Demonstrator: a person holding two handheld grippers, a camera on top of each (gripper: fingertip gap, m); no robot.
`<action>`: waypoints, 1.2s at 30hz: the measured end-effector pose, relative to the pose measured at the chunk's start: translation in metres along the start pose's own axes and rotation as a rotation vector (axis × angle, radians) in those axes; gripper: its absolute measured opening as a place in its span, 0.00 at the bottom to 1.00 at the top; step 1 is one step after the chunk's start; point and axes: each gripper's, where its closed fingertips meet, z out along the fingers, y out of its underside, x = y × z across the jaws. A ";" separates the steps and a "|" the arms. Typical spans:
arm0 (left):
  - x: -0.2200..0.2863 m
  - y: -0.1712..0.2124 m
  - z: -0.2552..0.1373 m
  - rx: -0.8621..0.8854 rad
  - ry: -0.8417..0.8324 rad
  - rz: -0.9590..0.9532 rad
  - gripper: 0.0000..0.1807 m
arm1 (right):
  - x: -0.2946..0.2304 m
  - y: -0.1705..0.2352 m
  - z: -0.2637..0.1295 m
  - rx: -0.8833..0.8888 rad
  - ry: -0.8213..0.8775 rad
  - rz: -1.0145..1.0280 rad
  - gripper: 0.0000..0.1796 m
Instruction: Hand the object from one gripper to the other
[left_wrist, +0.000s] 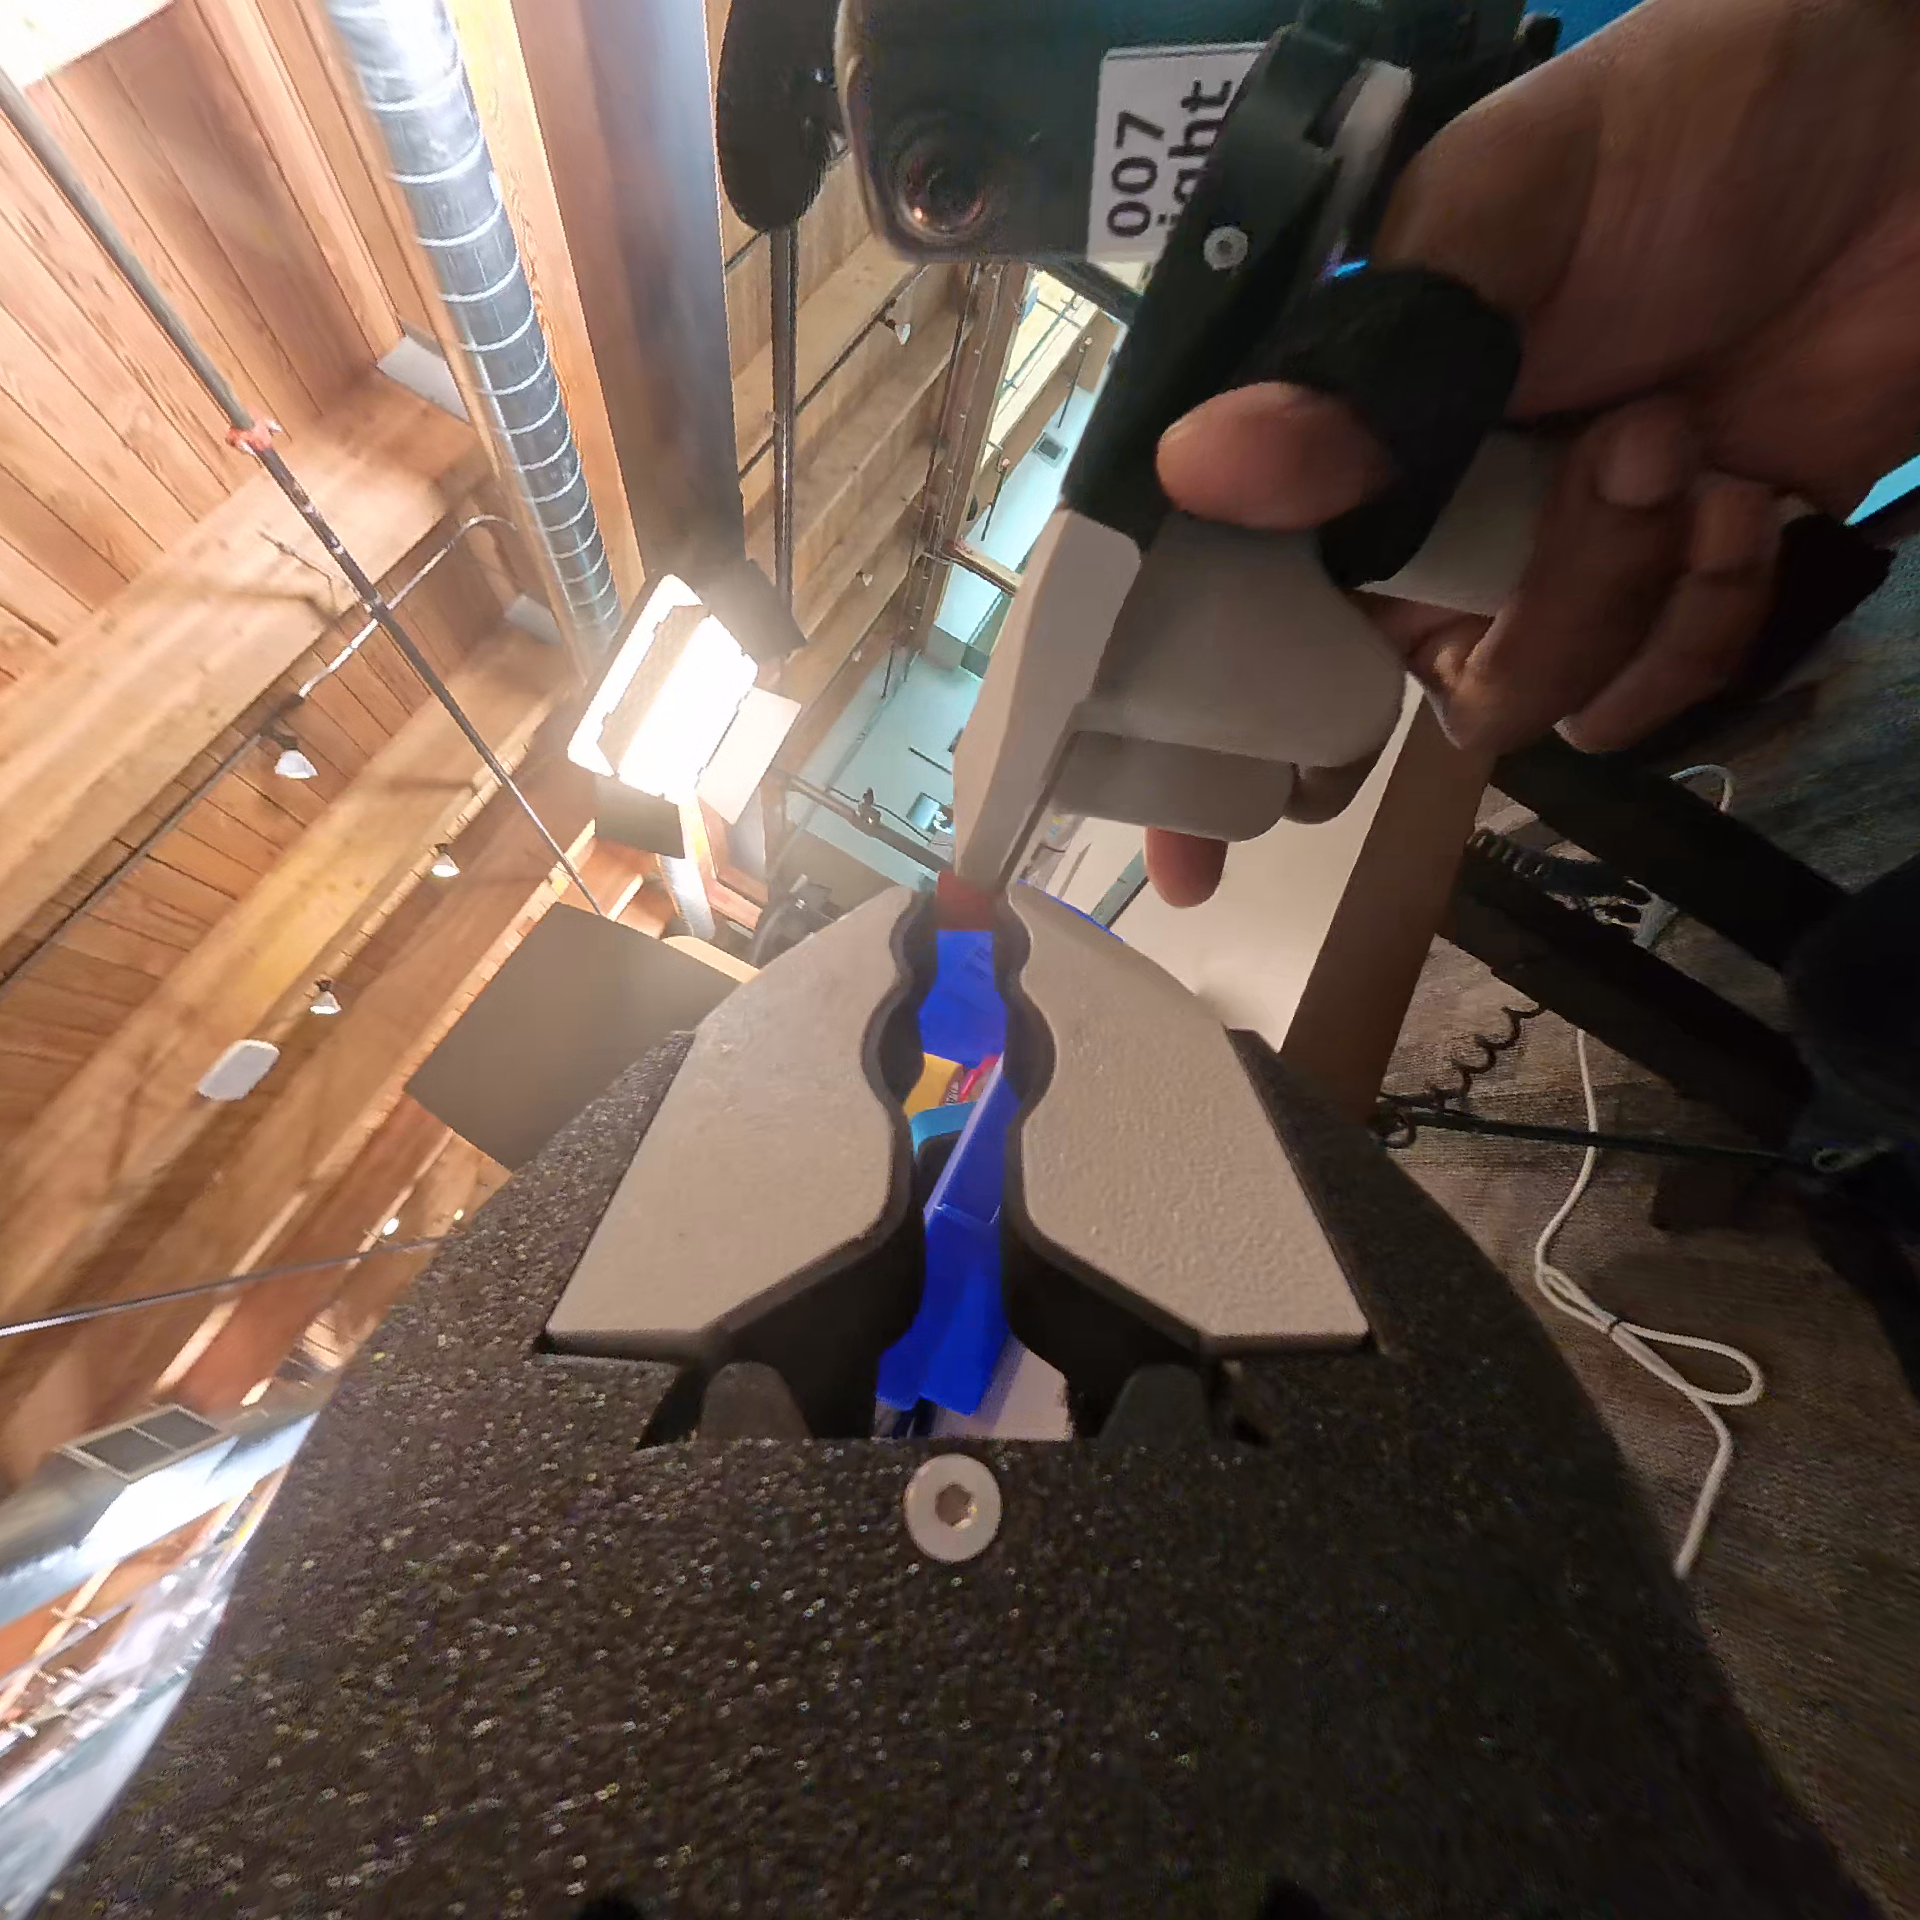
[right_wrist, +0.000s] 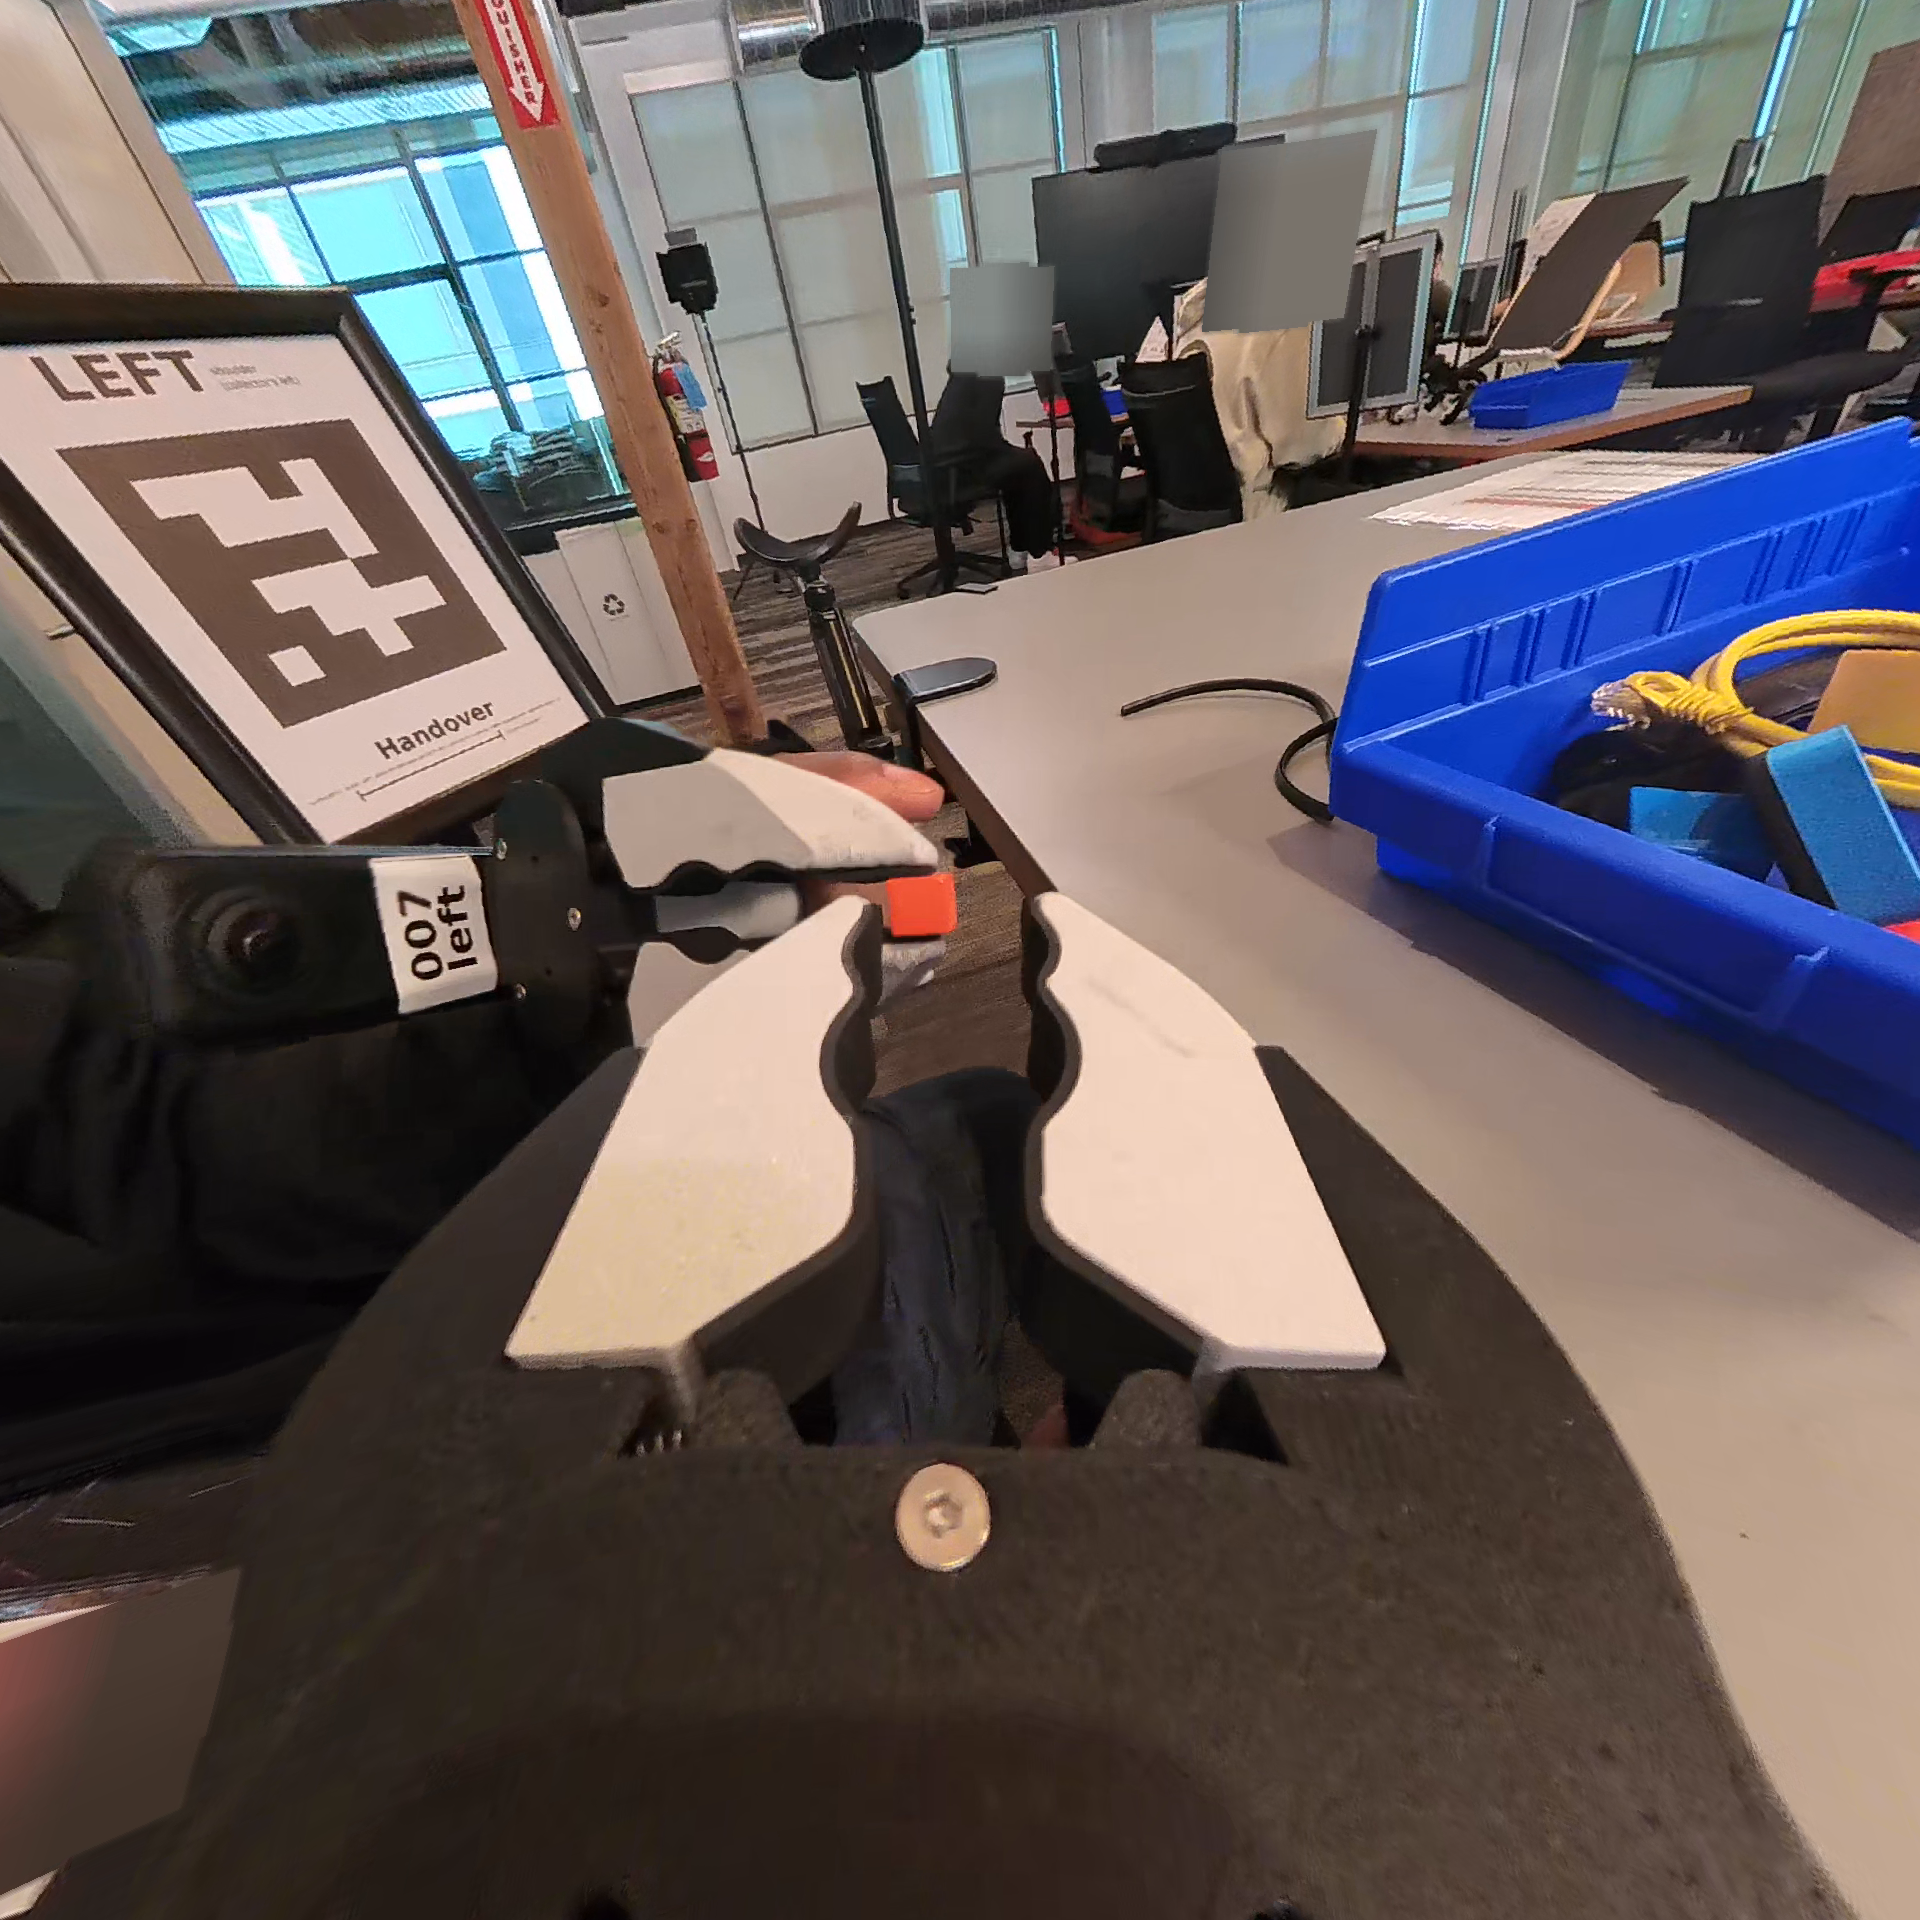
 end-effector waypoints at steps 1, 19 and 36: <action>0.001 -0.001 0.000 0.003 -0.001 0.015 0.06 | -0.001 0.001 0.000 -0.005 -0.004 0.001 0.13; -0.004 0.019 0.005 -0.094 0.407 -1.215 0.15 | 0.021 0.004 -0.004 -0.087 0.348 -0.711 0.05; 0.021 0.010 0.004 -0.193 0.586 -1.495 0.07 | 0.013 0.014 0.005 -0.130 0.361 -0.842 0.06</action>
